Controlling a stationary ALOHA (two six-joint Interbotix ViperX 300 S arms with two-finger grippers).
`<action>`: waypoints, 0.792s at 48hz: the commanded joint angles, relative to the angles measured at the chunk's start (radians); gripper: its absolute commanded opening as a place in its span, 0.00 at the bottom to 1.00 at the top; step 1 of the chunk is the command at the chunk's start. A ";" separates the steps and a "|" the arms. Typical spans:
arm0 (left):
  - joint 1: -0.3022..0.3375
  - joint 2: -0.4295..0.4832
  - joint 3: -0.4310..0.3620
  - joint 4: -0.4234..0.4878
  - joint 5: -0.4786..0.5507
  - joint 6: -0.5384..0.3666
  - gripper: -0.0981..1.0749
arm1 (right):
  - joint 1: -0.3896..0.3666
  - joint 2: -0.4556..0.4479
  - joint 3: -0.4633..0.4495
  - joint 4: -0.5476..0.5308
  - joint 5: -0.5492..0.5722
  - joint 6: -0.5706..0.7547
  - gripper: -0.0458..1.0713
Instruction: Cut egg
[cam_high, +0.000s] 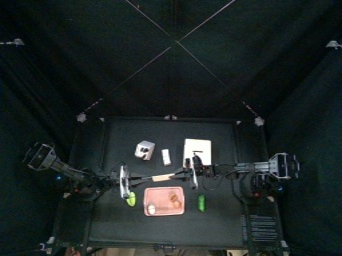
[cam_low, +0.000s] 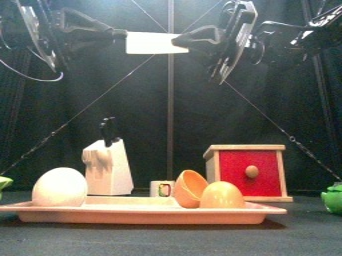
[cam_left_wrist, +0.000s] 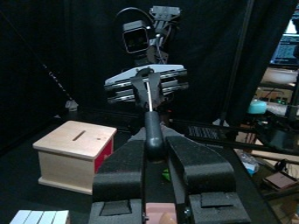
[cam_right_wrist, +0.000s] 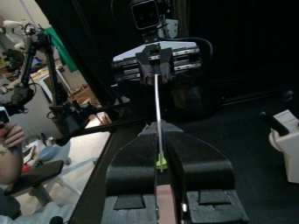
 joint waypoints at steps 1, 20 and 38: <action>0.003 -0.005 0.000 0.009 0.009 0.005 0.47 | 0.006 -0.015 -0.015 0.000 -0.009 0.003 0.36; -0.006 -0.014 0.038 0.057 0.106 0.012 0.47 | 0.112 0.057 -0.061 -0.097 0.138 0.011 0.37; -0.049 -0.035 -0.008 0.049 0.252 0.161 0.44 | 0.178 0.046 -0.173 -0.158 0.506 0.003 0.37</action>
